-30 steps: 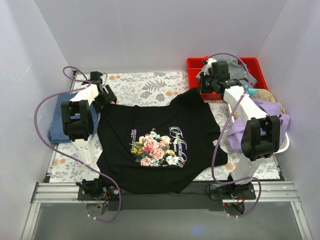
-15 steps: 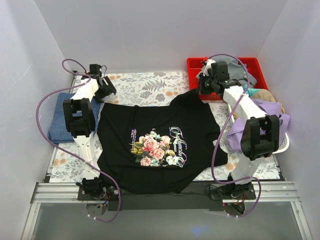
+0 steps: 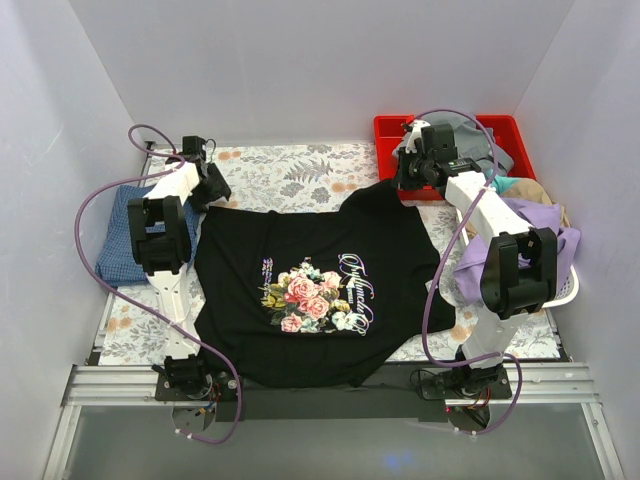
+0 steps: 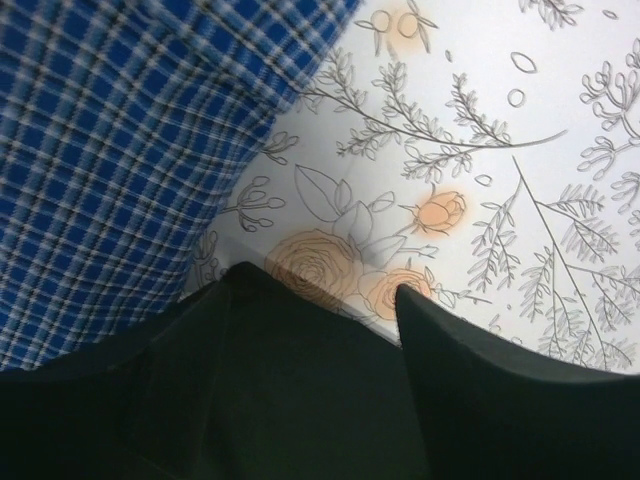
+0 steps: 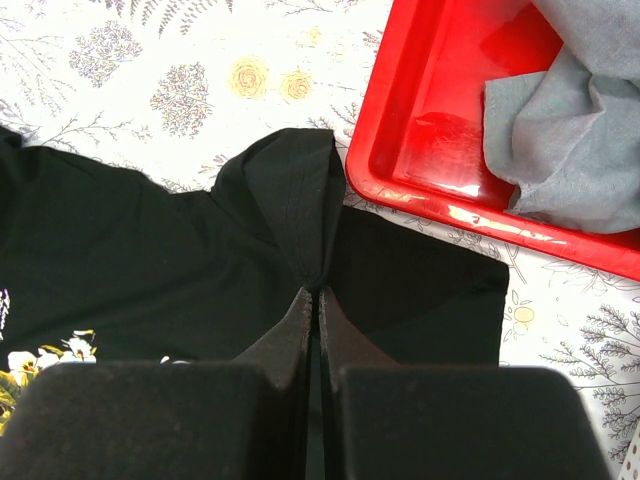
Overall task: Fold and stack the t-shirts
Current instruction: Fold the tshirt
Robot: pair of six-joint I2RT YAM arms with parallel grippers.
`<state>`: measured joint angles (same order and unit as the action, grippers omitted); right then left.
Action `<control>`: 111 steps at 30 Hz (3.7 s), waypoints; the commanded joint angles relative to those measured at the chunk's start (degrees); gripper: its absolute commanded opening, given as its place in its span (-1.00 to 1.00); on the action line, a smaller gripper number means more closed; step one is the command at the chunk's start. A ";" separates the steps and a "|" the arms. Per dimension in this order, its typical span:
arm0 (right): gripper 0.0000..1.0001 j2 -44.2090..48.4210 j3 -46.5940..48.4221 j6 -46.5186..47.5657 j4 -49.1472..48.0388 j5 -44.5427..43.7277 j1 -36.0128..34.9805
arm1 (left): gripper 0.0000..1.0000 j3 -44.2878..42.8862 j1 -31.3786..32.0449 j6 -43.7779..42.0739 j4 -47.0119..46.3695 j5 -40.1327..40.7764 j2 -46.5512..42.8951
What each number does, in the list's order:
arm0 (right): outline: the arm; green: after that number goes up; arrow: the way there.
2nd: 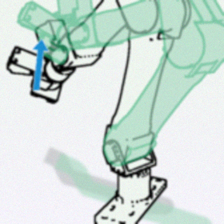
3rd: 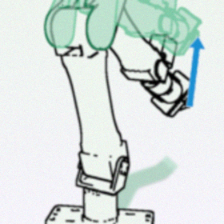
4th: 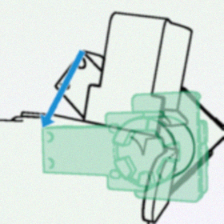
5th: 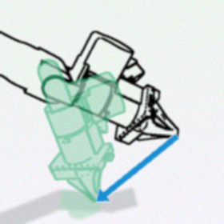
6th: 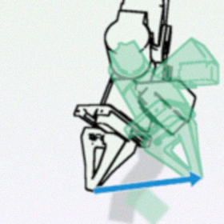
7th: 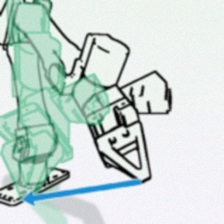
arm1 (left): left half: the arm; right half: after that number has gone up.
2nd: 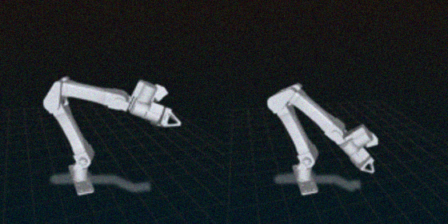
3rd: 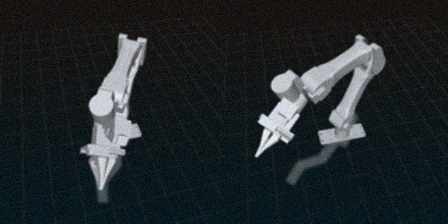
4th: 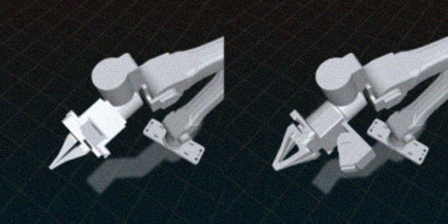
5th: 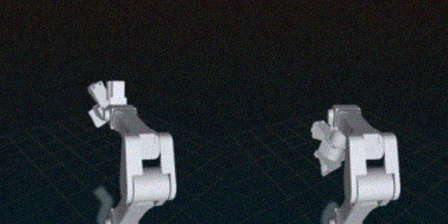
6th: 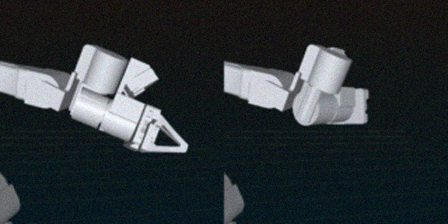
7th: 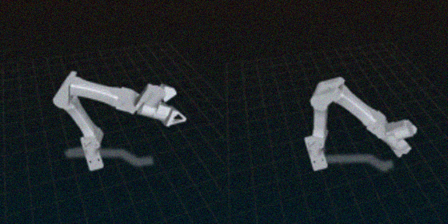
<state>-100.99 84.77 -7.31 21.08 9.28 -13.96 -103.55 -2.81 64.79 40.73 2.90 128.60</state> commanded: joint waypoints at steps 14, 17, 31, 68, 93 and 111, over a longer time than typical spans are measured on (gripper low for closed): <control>-0.97 1.50 0.92 0.28 -0.16 -0.05 -0.02 | -1.00 2.83 0.52 -2.04 5.15 1.94 2.36; -0.97 2.11 1.27 1.07 0.71 -0.58 0.07 | -1.00 1.77 0.52 -1.95 5.32 0.63 1.84; -0.97 10.63 -4.69 1.34 8.63 -5.94 -0.02 | -1.00 10.01 0.61 -0.46 4.18 -8.97 -19.07; -0.97 28.13 -28.87 -14.92 22.51 -32.30 -0.02 | -1.00 41.93 -3.08 8.77 16.93 16.17 -44.84; -0.08 28.93 -21.93 -8.87 17.52 -28.29 -0.11 | 0.47 32.09 -3.17 7.54 9.30 4.25 -47.65; -0.28 8.71 -19.91 -7.19 3.00 -1.20 -0.11 | 0.37 36.40 6.41 5.78 0.49 -18.54 -32.27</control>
<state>-90.87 62.33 -15.57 26.79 3.53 -14.00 -68.20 3.55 71.35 41.41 -14.22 98.26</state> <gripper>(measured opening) 0.362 0.689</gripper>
